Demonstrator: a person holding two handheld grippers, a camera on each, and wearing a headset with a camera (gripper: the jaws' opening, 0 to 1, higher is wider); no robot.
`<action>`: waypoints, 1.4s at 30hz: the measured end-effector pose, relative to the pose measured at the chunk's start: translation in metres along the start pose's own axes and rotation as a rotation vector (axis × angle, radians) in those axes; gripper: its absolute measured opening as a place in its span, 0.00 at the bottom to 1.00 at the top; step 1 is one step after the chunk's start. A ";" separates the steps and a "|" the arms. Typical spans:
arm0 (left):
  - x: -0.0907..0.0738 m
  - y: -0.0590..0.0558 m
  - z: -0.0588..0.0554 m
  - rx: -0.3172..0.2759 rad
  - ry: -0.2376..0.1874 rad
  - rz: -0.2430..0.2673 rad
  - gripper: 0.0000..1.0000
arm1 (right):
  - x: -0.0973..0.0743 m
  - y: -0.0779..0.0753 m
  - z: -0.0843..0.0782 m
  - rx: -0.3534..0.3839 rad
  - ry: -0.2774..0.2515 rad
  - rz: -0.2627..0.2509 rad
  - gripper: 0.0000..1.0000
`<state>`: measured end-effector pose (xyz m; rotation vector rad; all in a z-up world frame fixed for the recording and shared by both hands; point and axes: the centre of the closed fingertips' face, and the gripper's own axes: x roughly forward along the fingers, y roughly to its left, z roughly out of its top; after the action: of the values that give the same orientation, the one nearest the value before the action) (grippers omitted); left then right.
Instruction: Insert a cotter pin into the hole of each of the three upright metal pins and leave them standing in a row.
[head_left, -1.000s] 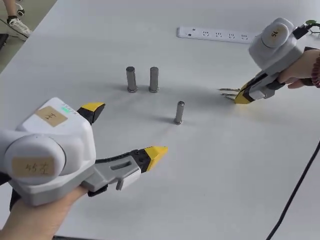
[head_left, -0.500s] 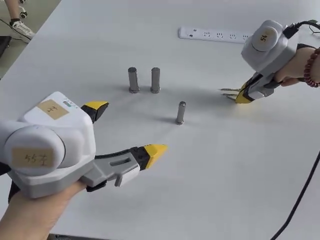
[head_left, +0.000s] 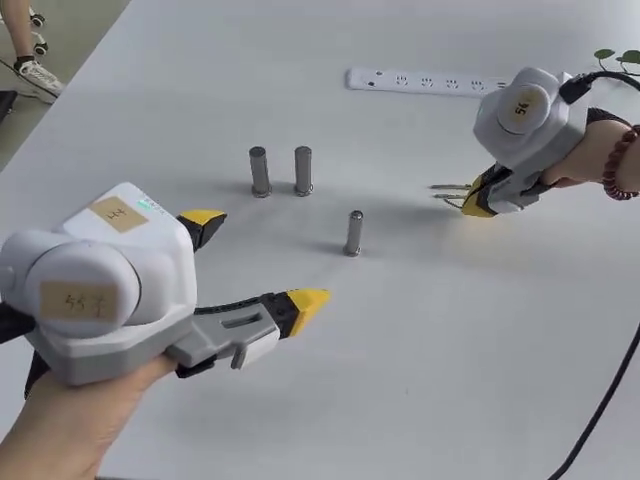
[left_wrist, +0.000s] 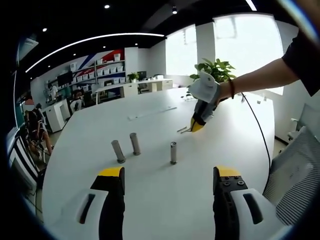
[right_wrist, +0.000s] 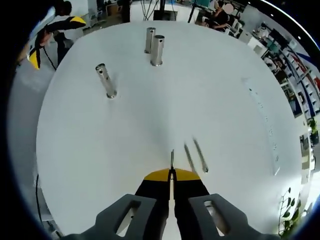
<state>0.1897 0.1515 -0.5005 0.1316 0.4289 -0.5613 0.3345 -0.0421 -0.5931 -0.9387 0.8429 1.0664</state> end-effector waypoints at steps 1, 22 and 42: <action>0.001 -0.001 0.000 -0.002 0.001 -0.004 0.69 | -0.002 0.003 0.003 -0.010 -0.008 -0.003 0.00; 0.021 -0.013 0.015 -0.047 -0.018 -0.097 0.44 | -0.044 0.072 0.080 -0.154 -0.257 -0.029 0.00; 0.033 -0.035 0.019 -0.253 -0.001 -0.234 0.24 | -0.064 0.123 0.123 -0.404 -0.386 -0.023 0.00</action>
<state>0.2025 0.1020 -0.4979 -0.1633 0.5140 -0.7310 0.2140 0.0748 -0.5159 -1.0254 0.3009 1.3726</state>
